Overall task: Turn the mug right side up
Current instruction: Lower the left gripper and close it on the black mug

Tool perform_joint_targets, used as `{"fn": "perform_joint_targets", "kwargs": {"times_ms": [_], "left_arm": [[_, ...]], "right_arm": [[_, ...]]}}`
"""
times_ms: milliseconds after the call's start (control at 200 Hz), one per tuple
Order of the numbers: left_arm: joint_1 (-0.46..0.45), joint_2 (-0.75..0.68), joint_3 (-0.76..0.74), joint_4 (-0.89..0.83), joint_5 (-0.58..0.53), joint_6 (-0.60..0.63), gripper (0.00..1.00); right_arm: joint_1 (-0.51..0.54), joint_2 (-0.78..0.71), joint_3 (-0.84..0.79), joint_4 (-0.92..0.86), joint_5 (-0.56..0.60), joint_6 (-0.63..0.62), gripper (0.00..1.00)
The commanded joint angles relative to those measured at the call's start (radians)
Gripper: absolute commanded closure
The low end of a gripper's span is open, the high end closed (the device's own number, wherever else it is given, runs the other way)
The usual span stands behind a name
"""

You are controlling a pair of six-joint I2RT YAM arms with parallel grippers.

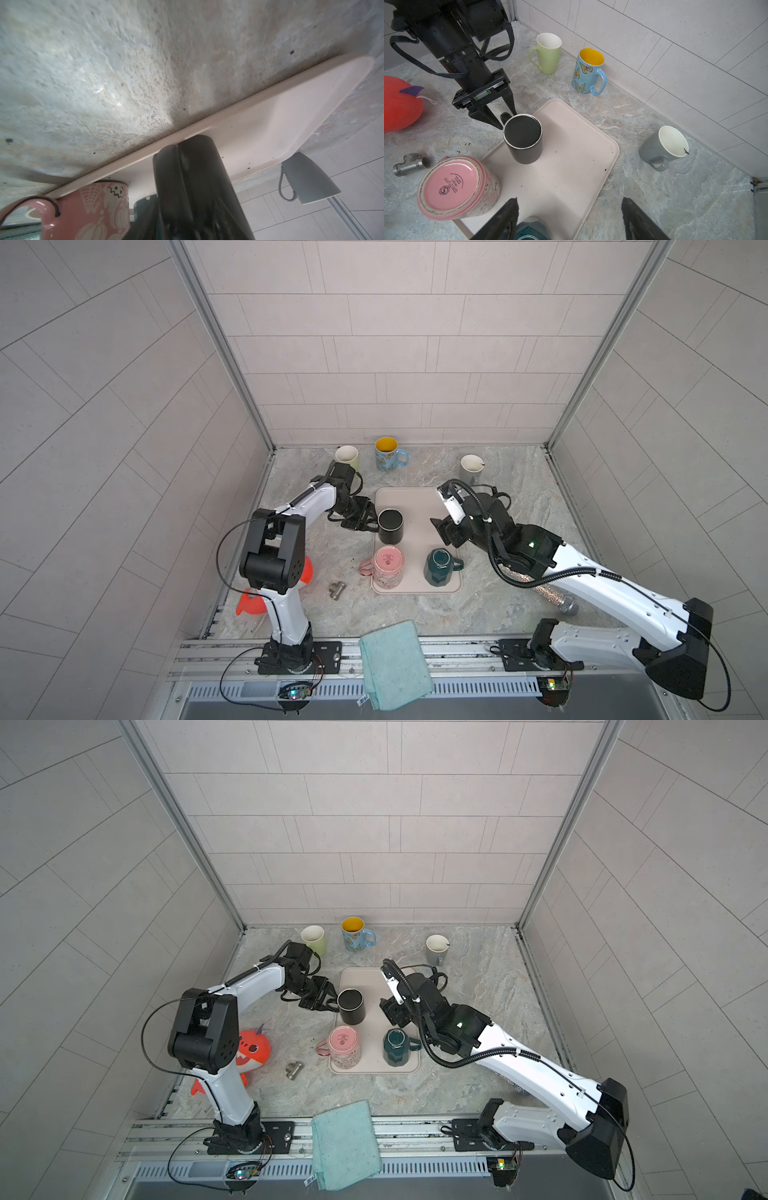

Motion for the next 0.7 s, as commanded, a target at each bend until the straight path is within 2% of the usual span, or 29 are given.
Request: {"fn": "perform_joint_targets", "kwargs": {"times_ms": [0,95,285,585,696], "left_arm": [[-0.001,0.017,0.009,-0.007,0.012,-0.004,0.56],[-0.005,0.021,0.007,-0.006,0.019,-0.002,0.59],[-0.010,0.034,-0.001,-0.002,0.038,0.007,0.72],[-0.012,0.053,-0.006,0.032,0.060,0.003,1.00],[-0.012,0.060,0.007,0.065,0.066,-0.009,1.00]], "right_arm": [[-0.005,-0.001,-0.002,-0.004,0.017,0.014,0.22],[-0.005,-0.002,-0.005,-0.003,0.021,0.015,0.22],[-0.006,-0.004,-0.009,0.001,0.022,0.017,0.21],[-0.006,-0.005,-0.016,0.006,0.030,0.021,0.21],[-0.008,-0.005,-0.015,0.006,0.035,0.019,0.21]]}}
